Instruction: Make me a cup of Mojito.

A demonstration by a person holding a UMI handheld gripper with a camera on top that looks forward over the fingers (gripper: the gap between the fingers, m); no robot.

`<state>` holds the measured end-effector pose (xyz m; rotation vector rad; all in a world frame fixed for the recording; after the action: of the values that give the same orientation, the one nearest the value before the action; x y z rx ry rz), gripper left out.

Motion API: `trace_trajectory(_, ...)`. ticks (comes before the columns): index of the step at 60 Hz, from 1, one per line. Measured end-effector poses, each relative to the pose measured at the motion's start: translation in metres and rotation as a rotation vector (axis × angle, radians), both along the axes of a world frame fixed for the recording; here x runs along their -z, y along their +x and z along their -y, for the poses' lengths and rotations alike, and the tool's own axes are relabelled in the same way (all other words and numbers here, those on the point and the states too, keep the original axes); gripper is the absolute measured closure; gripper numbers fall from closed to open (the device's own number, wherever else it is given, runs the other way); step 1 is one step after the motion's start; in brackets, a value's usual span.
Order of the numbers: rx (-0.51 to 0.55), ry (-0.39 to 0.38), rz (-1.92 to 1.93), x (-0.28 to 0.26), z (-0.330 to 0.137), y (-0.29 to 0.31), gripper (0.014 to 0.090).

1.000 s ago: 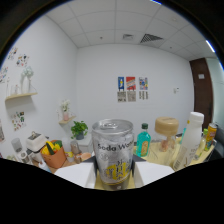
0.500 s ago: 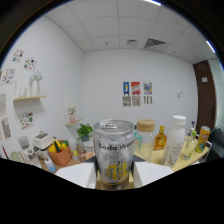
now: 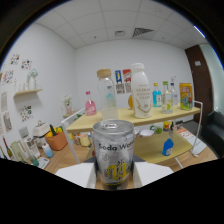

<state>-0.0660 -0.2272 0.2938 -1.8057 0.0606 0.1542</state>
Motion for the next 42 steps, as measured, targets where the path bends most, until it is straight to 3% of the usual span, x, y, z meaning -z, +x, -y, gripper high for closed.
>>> trace_trajectory(10,0.032,-0.070,-0.174,0.062,-0.002,0.012,0.0532)
trace_trajectory(18,0.029,-0.083,-0.362,0.086,-0.004,0.013,0.0534)
trace_trajectory(42,0.046,-0.109,-1.264,0.077,-0.017,0.017,0.0534)
